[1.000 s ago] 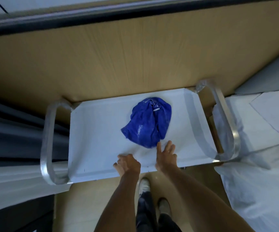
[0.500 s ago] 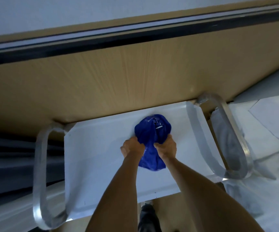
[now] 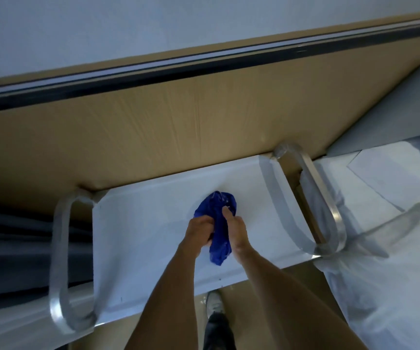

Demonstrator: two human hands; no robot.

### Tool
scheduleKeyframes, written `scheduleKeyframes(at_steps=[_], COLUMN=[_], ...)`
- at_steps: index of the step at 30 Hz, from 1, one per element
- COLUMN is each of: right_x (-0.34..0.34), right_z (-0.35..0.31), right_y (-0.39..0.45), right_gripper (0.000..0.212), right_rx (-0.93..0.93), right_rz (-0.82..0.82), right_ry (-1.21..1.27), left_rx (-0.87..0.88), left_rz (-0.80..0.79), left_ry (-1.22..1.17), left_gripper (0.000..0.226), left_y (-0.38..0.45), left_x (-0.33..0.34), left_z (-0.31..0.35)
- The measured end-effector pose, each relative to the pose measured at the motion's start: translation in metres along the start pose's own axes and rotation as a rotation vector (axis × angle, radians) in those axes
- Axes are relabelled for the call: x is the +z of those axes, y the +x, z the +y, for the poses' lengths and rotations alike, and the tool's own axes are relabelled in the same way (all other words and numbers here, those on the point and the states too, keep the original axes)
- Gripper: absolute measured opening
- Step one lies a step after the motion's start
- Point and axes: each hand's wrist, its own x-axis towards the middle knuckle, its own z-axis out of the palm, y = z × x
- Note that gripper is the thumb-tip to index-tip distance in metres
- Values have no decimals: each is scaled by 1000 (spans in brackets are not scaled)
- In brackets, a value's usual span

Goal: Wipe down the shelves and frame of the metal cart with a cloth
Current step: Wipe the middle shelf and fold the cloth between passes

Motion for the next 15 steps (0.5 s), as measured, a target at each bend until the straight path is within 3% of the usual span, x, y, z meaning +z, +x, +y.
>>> scheduleKeyframes(at_steps=[2, 5, 7, 9, 10, 12, 15], right_x=[-11, -32, -47, -62, -71, -91, -125], right_z=[5, 24, 43, 65, 77, 102, 146], right_y=[-18, -53, -78, -105, -121, -152, -187], right_gripper=[61, 24, 3, 12, 15, 16, 16], right_rx=[-19, -35, -29, 10, 32, 113, 172], right_rz=[-1, 28, 18, -20, -43, -93, -133], right_ry=[-53, -119, -85, 3, 55, 128, 78], left_rx=[0, -8, -7, -42, -67, -137, -270], left_rz=[-27, -7, 146, 345, 391, 304, 75], left_ry=[-26, -67, -63, 14, 9, -167, -401], left_gripper=[26, 25, 15, 9, 21, 45, 41], left_y=[-22, -57, -75, -96, -103, -125, -163], left_x=[10, 25, 32, 34, 36, 44, 63], left_z=[-10, -40, -72, -113, -137, -177, -230])
